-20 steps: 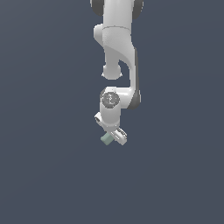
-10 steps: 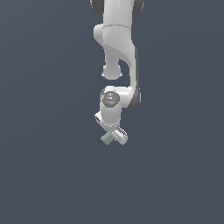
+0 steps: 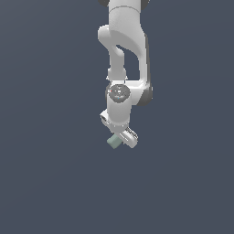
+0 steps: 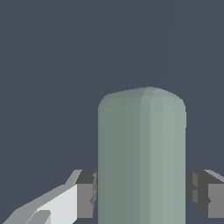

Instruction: Pick up the object and move it to a goal position.

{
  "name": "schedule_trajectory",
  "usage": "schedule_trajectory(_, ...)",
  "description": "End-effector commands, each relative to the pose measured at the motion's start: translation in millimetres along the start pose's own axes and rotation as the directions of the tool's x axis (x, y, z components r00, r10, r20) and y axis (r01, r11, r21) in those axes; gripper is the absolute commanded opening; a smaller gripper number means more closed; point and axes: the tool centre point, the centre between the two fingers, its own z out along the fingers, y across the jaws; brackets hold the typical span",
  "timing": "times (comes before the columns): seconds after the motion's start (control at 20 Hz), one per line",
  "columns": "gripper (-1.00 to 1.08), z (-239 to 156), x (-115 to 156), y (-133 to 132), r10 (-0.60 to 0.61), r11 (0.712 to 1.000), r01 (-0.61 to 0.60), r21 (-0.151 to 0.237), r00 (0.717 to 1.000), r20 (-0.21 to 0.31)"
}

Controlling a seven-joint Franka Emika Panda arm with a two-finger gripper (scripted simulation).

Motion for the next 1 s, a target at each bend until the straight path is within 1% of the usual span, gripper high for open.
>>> schedule_trajectory(0.0, -1.0, -22.9, -1.3, -6.0, 0.0, 1.0, 0.0, 0.001, 1.0, -0.001)
schedule_trajectory(0.95, -1.0, -227.6, -11.1, -61.0, 0.002, 1.0, -0.002, -0.001, 1.0, -0.003)
